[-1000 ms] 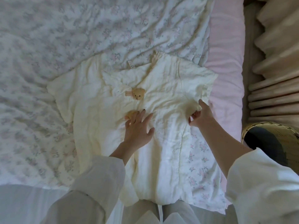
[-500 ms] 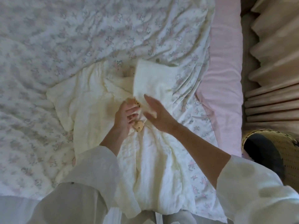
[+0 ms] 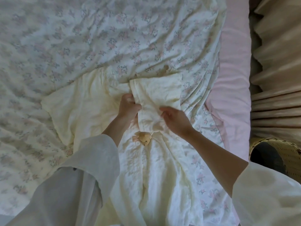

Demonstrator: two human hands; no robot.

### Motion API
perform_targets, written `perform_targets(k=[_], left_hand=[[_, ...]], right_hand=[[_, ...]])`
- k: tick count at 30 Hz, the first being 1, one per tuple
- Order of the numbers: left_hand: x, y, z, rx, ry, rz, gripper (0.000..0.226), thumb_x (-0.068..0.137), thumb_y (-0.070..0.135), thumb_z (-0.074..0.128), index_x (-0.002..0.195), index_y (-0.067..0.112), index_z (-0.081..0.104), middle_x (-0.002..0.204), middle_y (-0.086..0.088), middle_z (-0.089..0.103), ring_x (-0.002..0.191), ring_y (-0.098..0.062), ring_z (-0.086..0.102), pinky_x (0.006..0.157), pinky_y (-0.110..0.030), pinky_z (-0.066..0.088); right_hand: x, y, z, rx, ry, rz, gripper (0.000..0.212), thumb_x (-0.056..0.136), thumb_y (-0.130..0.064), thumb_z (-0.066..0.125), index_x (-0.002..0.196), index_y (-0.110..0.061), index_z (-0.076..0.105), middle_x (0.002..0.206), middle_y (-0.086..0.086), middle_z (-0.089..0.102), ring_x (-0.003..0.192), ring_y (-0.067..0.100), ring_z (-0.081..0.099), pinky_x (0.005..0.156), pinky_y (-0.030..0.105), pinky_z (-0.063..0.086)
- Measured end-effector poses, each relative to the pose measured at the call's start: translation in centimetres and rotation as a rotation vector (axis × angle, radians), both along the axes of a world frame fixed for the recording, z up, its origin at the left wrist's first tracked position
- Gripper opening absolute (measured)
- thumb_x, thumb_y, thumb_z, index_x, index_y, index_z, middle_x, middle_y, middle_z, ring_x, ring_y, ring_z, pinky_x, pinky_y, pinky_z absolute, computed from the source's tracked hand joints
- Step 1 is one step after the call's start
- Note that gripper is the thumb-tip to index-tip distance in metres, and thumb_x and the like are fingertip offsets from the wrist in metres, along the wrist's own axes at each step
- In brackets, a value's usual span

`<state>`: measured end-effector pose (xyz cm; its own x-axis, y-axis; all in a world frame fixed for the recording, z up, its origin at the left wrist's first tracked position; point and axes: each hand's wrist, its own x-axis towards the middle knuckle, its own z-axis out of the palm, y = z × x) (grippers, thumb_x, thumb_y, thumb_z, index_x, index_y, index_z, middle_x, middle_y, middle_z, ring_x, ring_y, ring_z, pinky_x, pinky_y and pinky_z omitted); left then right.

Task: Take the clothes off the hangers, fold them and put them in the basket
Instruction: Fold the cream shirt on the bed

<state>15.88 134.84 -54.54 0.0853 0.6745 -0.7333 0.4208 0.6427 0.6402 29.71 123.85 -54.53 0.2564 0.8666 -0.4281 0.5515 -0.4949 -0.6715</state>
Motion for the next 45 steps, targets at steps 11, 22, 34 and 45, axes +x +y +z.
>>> perform_targets(k=[11, 22, 34, 45], left_hand=[[-4.0, 11.0, -0.8, 0.493, 0.761, -0.609, 0.055, 0.090, 0.038, 0.050, 0.139, 0.019, 0.033, 0.146, -0.010, 0.030, 0.139, -0.033, 0.020, 0.111, -0.054, 0.017], [-5.8, 15.3, 1.2, 0.732, 0.245, -0.251, 0.018, 0.090, 0.015, 0.058, 0.101, 0.000, 0.060, 0.096, -0.009, 0.063, 0.085, -0.017, 0.053, 0.070, -0.024, 0.037], [-16.1, 10.7, 0.3, 0.283, 0.674, -0.037, 0.064, 0.091, 0.046, 0.047, 0.146, 0.023, 0.025, 0.152, -0.008, 0.026, 0.139, -0.031, 0.022, 0.113, -0.054, 0.017], [-23.1, 5.7, -0.8, 0.317, 0.321, 0.252, 0.015, 0.091, 0.023, 0.053, 0.088, 0.009, 0.054, 0.071, 0.001, 0.051, 0.071, -0.021, 0.051, 0.063, -0.032, 0.042]], right_hand=[[5.6, 14.1, -0.8, -0.247, -0.292, -0.176, 0.059, 0.086, -0.051, 0.041, 0.130, -0.012, 0.045, 0.129, 0.010, 0.047, 0.120, 0.032, 0.045, 0.091, 0.045, 0.041], [5.5, 14.4, 1.6, -0.129, -0.062, -0.107, 0.011, 0.093, -0.009, 0.050, 0.098, -0.011, 0.060, 0.103, 0.003, 0.055, 0.085, 0.012, 0.054, 0.063, 0.017, 0.039], [-3.8, 11.9, 1.1, 0.443, -0.461, 0.046, 0.044, 0.079, 0.004, 0.045, 0.121, -0.003, 0.056, 0.119, 0.018, 0.055, 0.114, 0.033, 0.052, 0.100, 0.053, 0.041], [-14.9, 7.7, -2.3, -0.101, -0.179, 0.569, 0.051, 0.096, -0.016, 0.036, 0.146, -0.023, 0.028, 0.158, -0.006, 0.010, 0.146, 0.010, -0.002, 0.119, 0.036, -0.002]])
